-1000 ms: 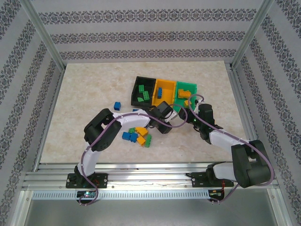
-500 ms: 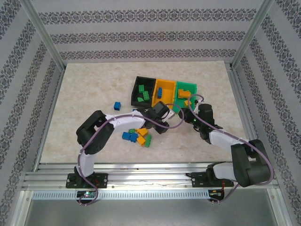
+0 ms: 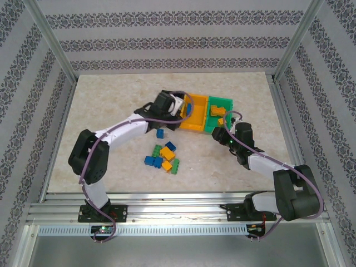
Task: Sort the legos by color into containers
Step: Place the lego in the container, then rotate the lego at the center of the table.
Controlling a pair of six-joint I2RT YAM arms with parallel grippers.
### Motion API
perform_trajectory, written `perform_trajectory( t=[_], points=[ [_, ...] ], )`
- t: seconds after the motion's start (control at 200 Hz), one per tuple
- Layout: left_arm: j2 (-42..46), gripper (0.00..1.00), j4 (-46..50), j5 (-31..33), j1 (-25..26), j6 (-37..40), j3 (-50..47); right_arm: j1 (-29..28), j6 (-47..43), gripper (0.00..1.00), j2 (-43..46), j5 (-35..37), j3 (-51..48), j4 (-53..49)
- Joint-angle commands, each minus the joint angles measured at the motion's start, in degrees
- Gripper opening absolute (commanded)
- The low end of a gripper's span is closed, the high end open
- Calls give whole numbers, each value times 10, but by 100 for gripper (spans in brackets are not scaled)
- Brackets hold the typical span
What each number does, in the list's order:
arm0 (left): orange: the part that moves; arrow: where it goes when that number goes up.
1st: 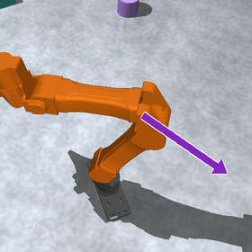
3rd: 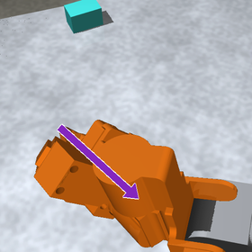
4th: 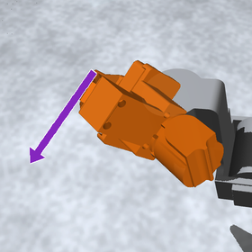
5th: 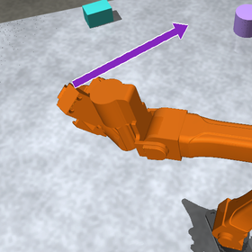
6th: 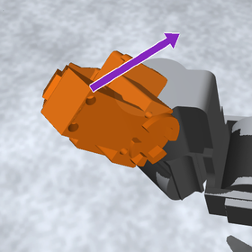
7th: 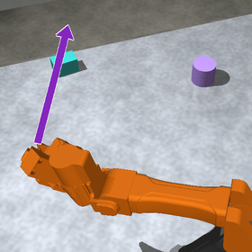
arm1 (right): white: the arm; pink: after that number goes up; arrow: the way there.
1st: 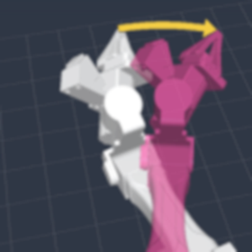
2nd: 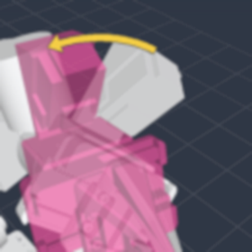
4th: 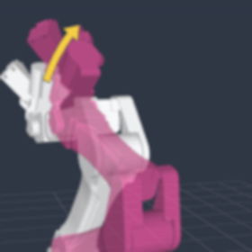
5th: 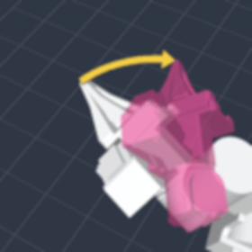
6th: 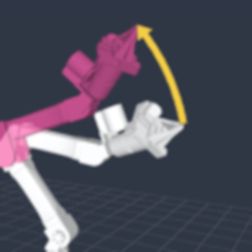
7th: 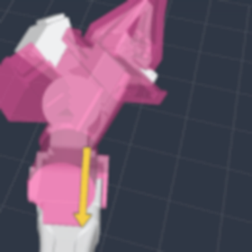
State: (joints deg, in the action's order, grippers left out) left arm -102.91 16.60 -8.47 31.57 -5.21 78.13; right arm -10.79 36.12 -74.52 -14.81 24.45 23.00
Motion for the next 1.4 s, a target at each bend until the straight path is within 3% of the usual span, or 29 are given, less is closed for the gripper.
perform_trajectory(
  t=[0.0, 0.26, 0.33, 0.38, 0.395, 0.46, 0.999, 1.394],
  points=[
    [12, 9, 10, 5, -42, -30, 29, 5, 13, 48, -6, -21, -5, 24],
    [-113, 19, 71, 37, -75, -22, 176, 6, 15, 48, -11, -24, -4, 27],
    [-142, 42, 93, 33, -75, -37, 211, 6, 13, 48, -8, -23, -4, 25],
    [-156, 51, 106, 20, -76, -48, 221, 6, 11, 48, -7, -21, -4, 23],
    [-158, 59, 106, 17, -75, -51, 220, 6, 11, 48, -7, -22, -4, 23],
    [-150, 68, 88, 14, -74, -61, 196, 8, 11, 48, -5, -21, -3, 21],
    [70, 69, 18, -7, -41, -87, -103, 9, 14, 48, -14, -30, 0, 25],
    [194, 69, 34, -43, -35, -102, -228, 10, 17, 48, -23, -34, 1, 28]
  ],
)
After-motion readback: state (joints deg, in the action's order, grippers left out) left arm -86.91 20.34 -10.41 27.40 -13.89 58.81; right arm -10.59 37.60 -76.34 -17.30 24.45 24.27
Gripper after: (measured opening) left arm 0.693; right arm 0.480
